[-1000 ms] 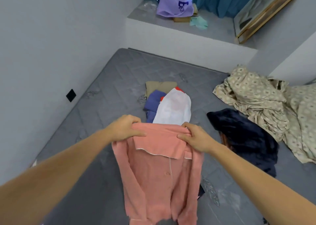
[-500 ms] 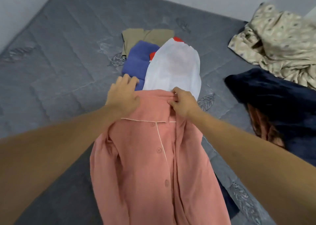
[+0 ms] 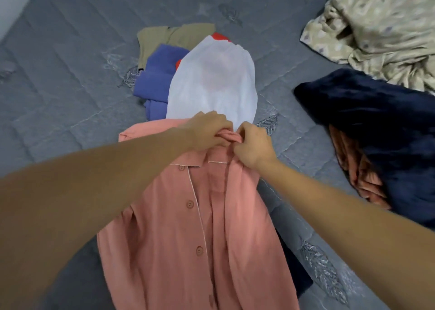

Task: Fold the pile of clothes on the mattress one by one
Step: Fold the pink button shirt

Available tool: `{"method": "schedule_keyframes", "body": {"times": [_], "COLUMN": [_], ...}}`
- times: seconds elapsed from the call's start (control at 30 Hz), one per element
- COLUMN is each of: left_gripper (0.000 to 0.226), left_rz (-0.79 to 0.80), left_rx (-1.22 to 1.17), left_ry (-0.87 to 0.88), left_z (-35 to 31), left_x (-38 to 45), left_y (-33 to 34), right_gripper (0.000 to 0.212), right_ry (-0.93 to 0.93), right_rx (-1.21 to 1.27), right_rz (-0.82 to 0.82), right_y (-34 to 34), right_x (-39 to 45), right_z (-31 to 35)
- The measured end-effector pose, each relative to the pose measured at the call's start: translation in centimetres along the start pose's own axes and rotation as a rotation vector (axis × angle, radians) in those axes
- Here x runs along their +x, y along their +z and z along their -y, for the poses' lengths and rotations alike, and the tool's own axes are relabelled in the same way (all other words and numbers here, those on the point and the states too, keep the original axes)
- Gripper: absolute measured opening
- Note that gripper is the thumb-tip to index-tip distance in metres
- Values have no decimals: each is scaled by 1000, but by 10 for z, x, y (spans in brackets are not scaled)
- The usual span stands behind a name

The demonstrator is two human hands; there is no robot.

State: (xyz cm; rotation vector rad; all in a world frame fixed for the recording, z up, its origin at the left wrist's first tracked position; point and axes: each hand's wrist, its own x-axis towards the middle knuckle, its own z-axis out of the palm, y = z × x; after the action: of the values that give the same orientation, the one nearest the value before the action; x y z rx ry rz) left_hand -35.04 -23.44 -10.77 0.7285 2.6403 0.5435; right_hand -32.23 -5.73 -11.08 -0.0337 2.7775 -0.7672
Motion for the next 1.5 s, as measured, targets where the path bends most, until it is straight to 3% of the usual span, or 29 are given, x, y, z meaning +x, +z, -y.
{"method": "schedule_keyframes", "body": {"times": [0.13,0.27,0.4,0.57,0.67,0.73,0.83,0.97,1.17,1.3,1.5], "left_gripper": [15,17,16,6,14,21,25,23,30,7,13], "left_rz": [-98,-191,-177,-22,-116,-214,-226,-81,-83,-35,-44], "left_rx": [-89,9,106,-67,9,107,102,50,-23,-71,-52], "left_ry": [-107,-230,-218,-175,-286,-378,-334,-184,-194,-143,-109], "left_z": [-8,-22,-42,-77,-92,-98,-110,-124,-141,-155,-157], "left_x": [14,32,49,74,90,98,107,115,121,125,133], "left_y": [1,11,21,24,30,36,49,66,75,86,99], "right_gripper": [19,25,23,20,38,50,56,46,36,22,20], "right_ry": [135,328,325,279,245,235,249,220,270,270,319], "right_rx": [-134,24,-54,27,-169,-290,-289,-46,421,594,687], "right_rz": [89,303,163,251,304,254,214,192,190,230,333], "right_y": [-15,-28,-54,-74,-81,-85,-92,-100,-112,-111,-112], "right_x": [8,8,3,-4,-13,-20,-27,-35,-49,-56,-63], "right_z": [-24,-58,-98,-139,-160,-174,-193,-221,-246,-248,-259]}}
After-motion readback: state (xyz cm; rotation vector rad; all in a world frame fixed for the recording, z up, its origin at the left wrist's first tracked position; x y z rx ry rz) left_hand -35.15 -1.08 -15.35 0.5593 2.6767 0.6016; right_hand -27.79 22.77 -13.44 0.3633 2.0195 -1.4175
